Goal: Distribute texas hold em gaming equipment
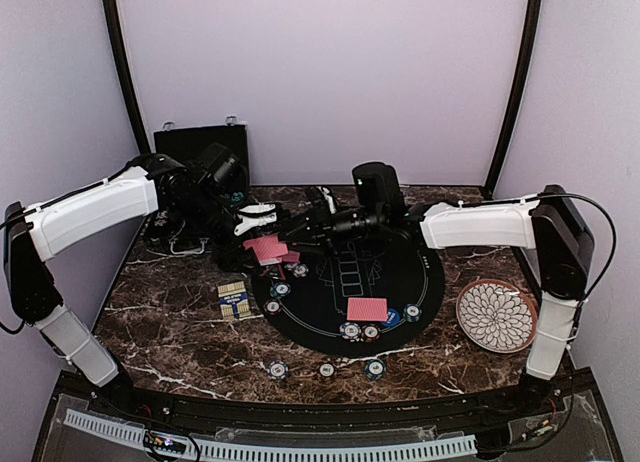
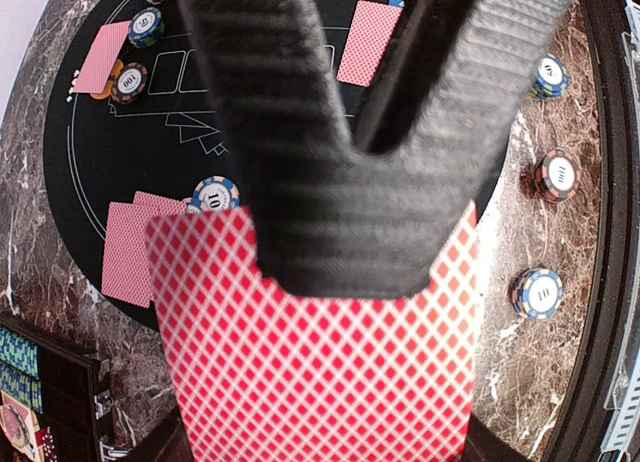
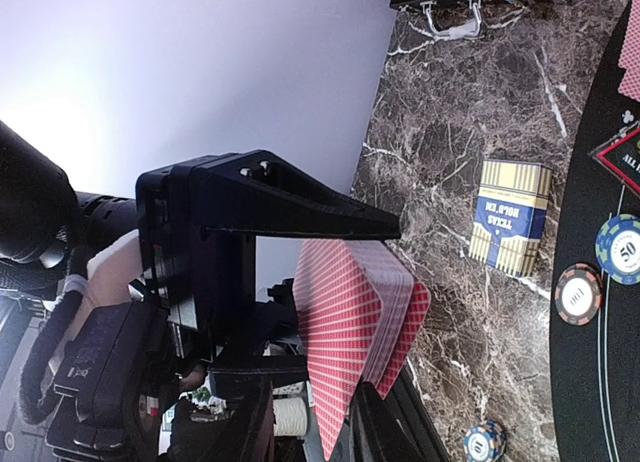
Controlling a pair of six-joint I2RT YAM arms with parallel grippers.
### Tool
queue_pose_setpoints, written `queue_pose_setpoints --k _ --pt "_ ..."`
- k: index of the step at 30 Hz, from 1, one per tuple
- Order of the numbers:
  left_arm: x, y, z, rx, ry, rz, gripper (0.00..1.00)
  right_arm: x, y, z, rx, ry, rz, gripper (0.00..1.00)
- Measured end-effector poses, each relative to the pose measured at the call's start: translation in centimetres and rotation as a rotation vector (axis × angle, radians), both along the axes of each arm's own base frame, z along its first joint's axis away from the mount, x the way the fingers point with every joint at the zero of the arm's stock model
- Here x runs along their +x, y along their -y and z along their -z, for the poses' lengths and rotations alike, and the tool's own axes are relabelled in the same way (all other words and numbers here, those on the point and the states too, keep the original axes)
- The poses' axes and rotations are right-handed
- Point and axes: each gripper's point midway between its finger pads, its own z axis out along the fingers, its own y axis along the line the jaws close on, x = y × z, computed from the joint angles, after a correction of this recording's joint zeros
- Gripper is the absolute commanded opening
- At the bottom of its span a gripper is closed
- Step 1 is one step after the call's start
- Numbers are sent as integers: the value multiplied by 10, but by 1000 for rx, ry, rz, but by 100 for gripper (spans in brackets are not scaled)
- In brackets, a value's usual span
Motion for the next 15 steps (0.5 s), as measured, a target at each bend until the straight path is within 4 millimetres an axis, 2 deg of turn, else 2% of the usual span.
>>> queue_pose_setpoints --k 6,12,15 --pt "0 0 0 0 0 0 0 -6 -2 1 1 -13 -18 26" --pt "0 0 0 0 0 0 0 -13 -6 10 -12 -33 -46 26" --pt "0 0 0 0 0 0 0 -13 -7 15 -20 -42 -49 19"
